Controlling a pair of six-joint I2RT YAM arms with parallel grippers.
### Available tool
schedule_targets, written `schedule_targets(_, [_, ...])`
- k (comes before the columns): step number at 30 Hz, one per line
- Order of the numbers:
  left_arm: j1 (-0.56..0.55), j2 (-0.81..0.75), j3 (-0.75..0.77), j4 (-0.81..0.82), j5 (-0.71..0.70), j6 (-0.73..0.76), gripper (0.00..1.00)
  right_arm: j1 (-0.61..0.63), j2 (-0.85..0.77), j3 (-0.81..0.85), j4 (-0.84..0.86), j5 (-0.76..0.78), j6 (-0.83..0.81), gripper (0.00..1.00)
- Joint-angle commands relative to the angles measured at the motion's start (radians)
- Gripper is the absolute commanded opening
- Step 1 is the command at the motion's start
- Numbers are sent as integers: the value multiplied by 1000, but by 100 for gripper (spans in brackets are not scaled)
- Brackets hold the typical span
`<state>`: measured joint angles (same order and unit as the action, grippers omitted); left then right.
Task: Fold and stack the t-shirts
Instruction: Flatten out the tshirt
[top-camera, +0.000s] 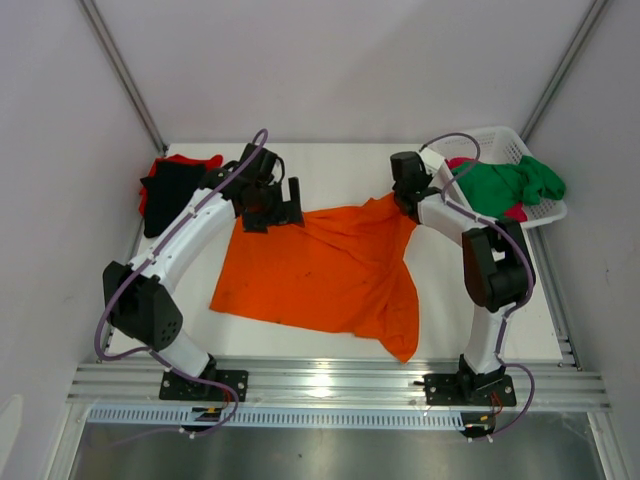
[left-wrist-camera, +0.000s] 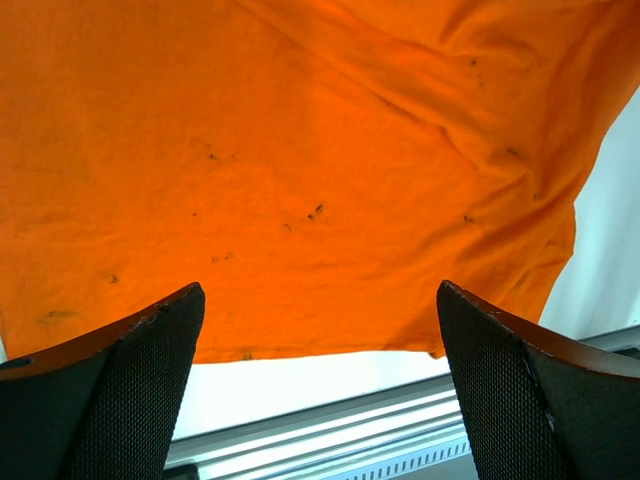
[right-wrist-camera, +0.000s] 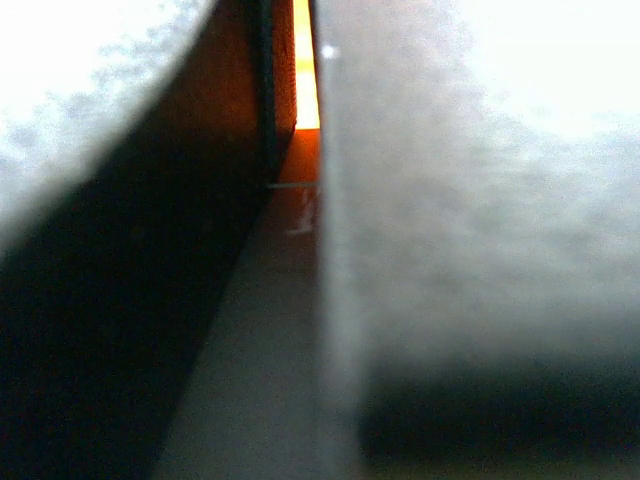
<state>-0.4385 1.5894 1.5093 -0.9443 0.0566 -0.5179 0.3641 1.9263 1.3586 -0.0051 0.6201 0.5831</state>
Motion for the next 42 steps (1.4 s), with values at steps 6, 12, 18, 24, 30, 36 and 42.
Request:
schedule_targets(6, [-5,-49,8,-1,-11,-24,100,-19,20,65,54,35,-45,0])
schedule_targets(12, [-6,-59,0,1,-9,-27,99,-39,30,71,70,32,-54,0])
schedule_targets(18, [-5,-75,-18,1,-11,-28,100,-62,63,140,68,49,-91,0])
schedule_targets(24, [-5,-105,-52,9,-15,-36,99,-71,60,158,74,78,-100,0])
schedule_targets(30, [-5,-108,-58,10,-9,-37,99,-71,69,169,50,64,-104,0])
schedule_targets(36, [-5,-114,-52,9,-8,-37,100,-73,65,151,39,69,-95,0])
schedule_targets(42, [-5,-123,-63,10,-24,-39,99,-77,65,171,25,52,-106,0])
